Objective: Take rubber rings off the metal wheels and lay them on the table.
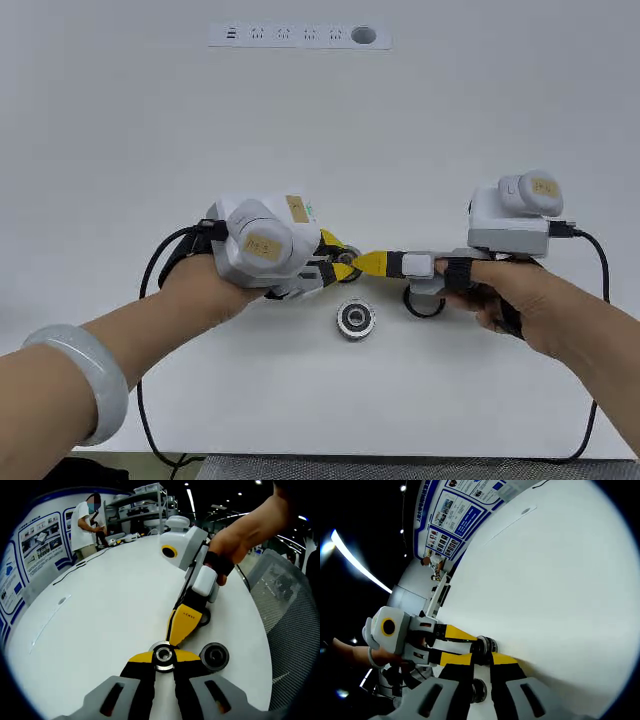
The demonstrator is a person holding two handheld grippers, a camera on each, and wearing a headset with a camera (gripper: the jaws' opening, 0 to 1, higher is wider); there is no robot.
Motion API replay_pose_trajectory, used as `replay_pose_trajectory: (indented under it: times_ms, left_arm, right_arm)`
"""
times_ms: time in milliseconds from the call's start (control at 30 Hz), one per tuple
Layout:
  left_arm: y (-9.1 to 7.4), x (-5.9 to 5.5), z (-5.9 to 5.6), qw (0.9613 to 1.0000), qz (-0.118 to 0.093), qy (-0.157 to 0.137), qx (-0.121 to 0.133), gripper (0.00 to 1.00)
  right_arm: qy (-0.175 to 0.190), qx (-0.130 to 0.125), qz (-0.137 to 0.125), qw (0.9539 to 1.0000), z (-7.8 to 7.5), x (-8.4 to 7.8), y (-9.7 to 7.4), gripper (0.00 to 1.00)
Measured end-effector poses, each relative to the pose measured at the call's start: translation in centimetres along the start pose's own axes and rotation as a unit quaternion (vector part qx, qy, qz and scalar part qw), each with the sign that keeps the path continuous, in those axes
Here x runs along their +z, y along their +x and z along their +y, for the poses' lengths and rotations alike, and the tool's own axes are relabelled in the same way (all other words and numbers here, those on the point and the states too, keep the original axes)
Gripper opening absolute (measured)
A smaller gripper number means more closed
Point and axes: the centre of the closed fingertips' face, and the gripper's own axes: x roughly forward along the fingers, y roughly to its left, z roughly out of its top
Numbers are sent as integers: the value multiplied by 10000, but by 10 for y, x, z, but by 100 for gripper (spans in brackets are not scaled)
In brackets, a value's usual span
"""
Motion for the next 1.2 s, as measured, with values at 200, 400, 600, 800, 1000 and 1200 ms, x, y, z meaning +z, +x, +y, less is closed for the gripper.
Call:
replay_pose_trajectory:
  times_ms: [200, 400, 600, 800, 1000, 1200]
  left_arm:
    - [0, 0, 0, 10000, 0, -2, -1, 13]
    - [-1, 1, -1, 10000, -2, 1, -7, 13]
    - [-1, 1, -1, 10000, 2, -18, -2, 13]
    - [-1, 0, -1, 10000, 11, -17, 0, 13]
    - [-1, 1, -1, 10000, 20, -13, 3, 13]
    - [-1, 0, -1, 10000, 21, -6, 0, 13]
  right_arm:
    - [-59, -63, -27, 10000, -3, 1, 0, 4]
    - [-45, -55, -59, 10000, -2, 3, 0, 2]
    - [-82, -83, -65, 9999, 0, 4, 1, 2]
    - [-110, -74, -88, 9999, 4, 5, 2, 2]
    - [-122, -44, -103, 9999, 7, 6, 2, 1]
    - [-141, -10, -109, 9998, 9, 6, 3, 1]
